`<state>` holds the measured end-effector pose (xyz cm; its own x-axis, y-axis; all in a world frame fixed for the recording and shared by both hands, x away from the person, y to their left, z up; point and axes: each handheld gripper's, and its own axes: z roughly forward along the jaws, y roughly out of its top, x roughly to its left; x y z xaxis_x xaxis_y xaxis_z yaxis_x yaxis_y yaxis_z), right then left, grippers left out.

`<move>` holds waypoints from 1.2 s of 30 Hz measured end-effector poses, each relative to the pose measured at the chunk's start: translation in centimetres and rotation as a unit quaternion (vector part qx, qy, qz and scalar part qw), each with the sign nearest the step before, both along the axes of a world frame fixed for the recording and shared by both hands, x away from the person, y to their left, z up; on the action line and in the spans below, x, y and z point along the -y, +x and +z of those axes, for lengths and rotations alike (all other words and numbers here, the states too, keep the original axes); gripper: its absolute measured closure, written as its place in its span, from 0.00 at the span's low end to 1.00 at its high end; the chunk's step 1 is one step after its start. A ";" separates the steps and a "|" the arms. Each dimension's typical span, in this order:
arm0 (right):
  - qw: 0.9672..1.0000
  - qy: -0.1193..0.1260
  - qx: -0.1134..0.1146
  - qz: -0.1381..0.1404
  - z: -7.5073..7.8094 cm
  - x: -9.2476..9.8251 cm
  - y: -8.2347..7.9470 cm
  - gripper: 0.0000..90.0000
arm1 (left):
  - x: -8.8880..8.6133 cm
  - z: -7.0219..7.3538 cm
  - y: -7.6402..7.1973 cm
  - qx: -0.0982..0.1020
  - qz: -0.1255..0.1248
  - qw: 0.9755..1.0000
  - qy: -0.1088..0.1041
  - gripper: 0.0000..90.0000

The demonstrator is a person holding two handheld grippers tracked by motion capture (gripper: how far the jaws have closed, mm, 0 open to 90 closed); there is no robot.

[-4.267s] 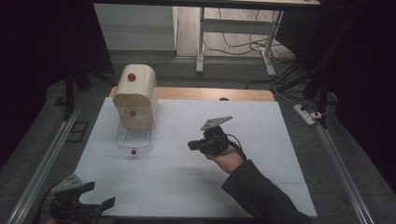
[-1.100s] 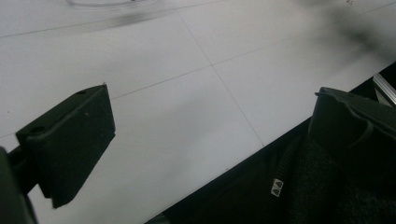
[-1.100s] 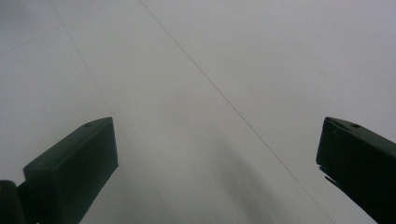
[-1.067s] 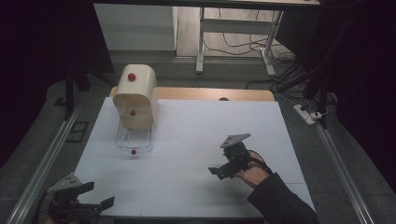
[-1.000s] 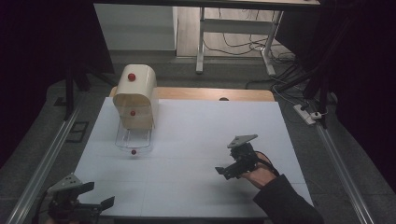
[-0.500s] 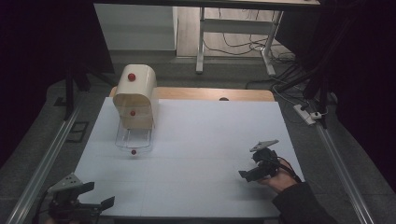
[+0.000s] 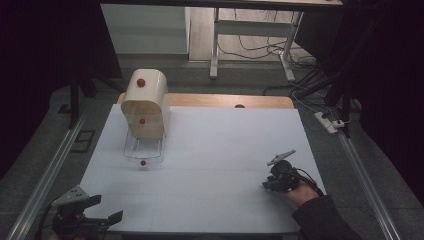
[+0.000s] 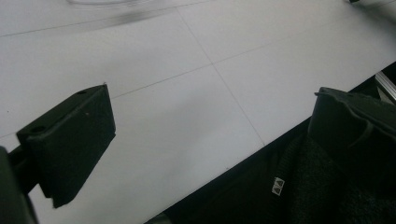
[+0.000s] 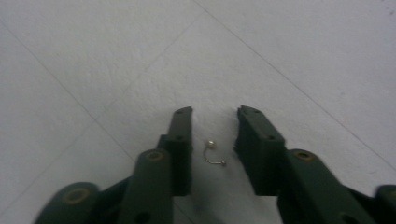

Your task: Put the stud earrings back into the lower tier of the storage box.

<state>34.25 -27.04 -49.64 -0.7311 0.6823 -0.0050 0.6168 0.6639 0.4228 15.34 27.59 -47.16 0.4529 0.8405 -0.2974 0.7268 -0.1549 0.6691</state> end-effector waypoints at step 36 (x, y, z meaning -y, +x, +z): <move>0.989 0.127 0.042 0.069 3.8 -4.3 -0.2 0.97 | 0.1 0.0 0.0 -0.001 -0.002 1.000 0.005 0.02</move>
